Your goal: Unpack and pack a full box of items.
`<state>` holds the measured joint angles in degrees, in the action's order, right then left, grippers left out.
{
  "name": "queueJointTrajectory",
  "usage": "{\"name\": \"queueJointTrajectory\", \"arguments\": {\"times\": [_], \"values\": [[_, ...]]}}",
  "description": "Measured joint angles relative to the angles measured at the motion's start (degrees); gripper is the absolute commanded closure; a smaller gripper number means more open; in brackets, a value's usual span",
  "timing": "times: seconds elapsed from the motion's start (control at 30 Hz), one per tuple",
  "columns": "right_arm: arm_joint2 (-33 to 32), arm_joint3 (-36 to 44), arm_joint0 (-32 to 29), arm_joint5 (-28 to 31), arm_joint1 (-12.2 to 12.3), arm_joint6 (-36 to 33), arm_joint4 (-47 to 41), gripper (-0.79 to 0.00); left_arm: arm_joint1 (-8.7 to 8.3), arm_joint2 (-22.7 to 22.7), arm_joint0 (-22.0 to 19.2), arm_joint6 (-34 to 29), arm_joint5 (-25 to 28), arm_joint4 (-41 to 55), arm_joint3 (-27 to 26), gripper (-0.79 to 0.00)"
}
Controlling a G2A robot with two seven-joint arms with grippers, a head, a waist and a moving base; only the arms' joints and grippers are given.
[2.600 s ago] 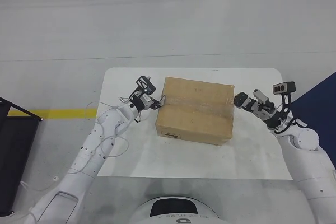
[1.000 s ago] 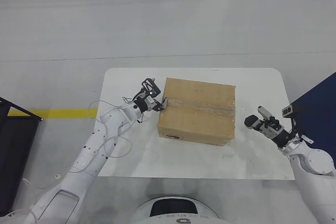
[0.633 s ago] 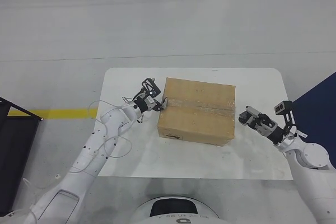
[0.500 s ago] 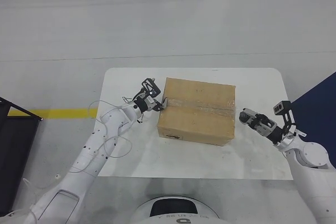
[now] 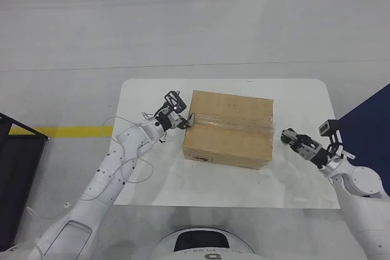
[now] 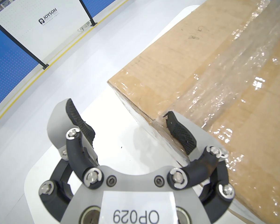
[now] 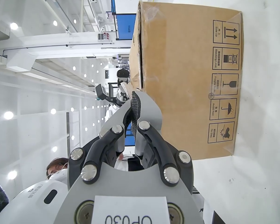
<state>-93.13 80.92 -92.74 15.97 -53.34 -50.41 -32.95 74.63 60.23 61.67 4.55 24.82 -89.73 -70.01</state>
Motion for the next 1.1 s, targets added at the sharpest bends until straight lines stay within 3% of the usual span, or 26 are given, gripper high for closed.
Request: {"name": "queueJointTrajectory", "arguments": {"times": [0.23, 0.27, 0.37, 0.53, 0.6, 0.67, 0.73, 0.8, 0.87, 1.0, 1.1], "values": [[0.60, -0.50, 0.97, -2.00, -0.23, 0.99, 0.64, 0.000, 0.00, 0.00, 0.00, 0.00, 0.00, 0.00, 0.00, -0.785], [0.79, -0.71, 1.29, -2.55, -0.28, 1.19, 0.79, -0.080, 0.00, 0.00, 0.00, 0.00, 0.00, 0.00, 0.00, -0.785], [1.02, -1.48, 1.82, -3.46, -0.40, 1.62, 0.69, -0.099, 0.00, 0.00, 0.00, 0.00, 0.00, 0.00, 0.00, -0.785], [1.09, -2.43, 2.01, -4.18, -0.54, 1.76, 0.48, -0.065, 0.00, 0.00, 0.00, 0.00, 0.00, 0.00, 0.00, -0.785], [1.14, -2.59, 2.06, -4.49, -0.59, 1.74, 0.52, -0.086, 0.00, 0.00, 0.00, 0.00, 0.00, 0.00, 0.00, -0.785], [1.18, -2.79, 2.12, -4.98, -0.63, 1.62, 0.53, -0.142, 0.00, 0.00, 0.00, 0.00, 0.00, 0.00, 0.00, -0.785], [1.13, -3.24, 2.33, -5.56, -0.71, 1.69, -0.10, -0.268, 0.00, 0.00, 0.00, 0.00, 0.00, 0.00, 0.00, -0.785], [0.51, -4.56, 2.69, -6.13, -0.90, 3.26, -2.42, -0.579, 0.00, 0.00, 0.00, 0.00, 0.00, 0.00, 0.00, -0.785], [-0.71, -6.05, 2.80, -5.95, -1.20, 6.76, -5.82, -0.773, 0.00, 0.00, 0.00, 0.00, 0.00, 0.00, 0.00, -0.785], [-2.85, -4.46, 1.71, 0.45, -1.81, 8.71, -11.70, -0.785, 0.00, 0.00, 0.00, 0.00, 0.00, 0.00, 0.00, -0.785], [-3.16, -1.73, 1.31, 3.95, -1.96, 8.23, -11.11, -0.785, 0.00, 0.00, 0.00, 0.00, 0.00, 0.00, 0.00, -0.785]]}}
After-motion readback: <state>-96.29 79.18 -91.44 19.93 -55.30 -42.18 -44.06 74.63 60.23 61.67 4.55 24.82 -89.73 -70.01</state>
